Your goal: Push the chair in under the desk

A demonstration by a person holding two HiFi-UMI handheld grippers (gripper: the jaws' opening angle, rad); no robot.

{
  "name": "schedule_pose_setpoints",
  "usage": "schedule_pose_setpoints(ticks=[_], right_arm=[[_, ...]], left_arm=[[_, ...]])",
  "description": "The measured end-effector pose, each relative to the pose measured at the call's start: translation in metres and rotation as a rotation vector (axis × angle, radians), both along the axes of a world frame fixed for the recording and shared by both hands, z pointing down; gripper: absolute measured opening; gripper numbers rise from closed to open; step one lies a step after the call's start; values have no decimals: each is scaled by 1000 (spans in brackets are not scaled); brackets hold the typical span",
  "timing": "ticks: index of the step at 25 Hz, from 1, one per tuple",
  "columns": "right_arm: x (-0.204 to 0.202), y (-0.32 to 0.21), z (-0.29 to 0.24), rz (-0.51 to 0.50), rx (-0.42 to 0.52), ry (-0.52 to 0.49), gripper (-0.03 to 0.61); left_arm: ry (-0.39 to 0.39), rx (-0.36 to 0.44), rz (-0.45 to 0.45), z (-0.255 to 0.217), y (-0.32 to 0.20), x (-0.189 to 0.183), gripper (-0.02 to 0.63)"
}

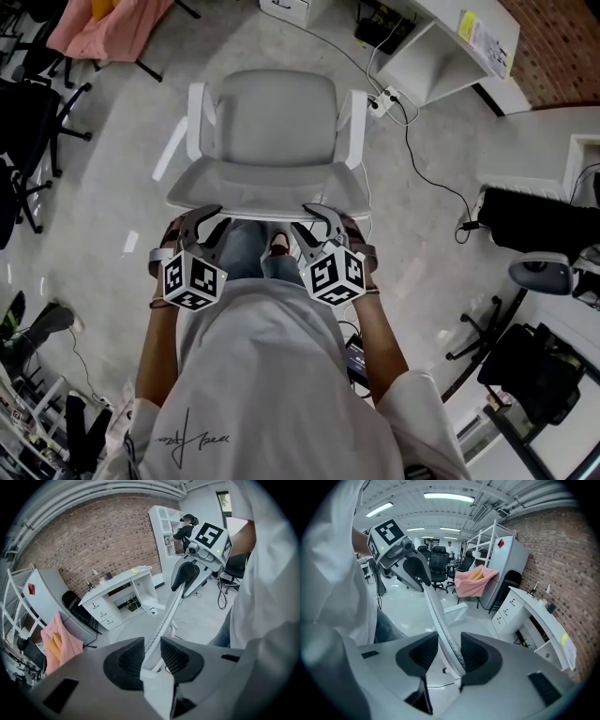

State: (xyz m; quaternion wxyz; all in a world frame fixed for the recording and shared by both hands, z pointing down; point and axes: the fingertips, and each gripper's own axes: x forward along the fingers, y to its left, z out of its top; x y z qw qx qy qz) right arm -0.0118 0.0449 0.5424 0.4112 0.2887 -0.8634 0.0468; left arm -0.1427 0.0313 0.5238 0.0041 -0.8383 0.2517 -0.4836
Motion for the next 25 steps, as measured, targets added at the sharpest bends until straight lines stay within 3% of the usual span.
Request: schedule_pose_setpoints(ticks=[12, 25], right_arm=[[-17, -48, 3, 13, -35, 11, 169], [-49, -79, 3, 79, -55, 14, 161]], left_arm=[[24, -26, 12, 2, -53, -17, 115], [44, -3, 68, 3, -98, -48, 126]])
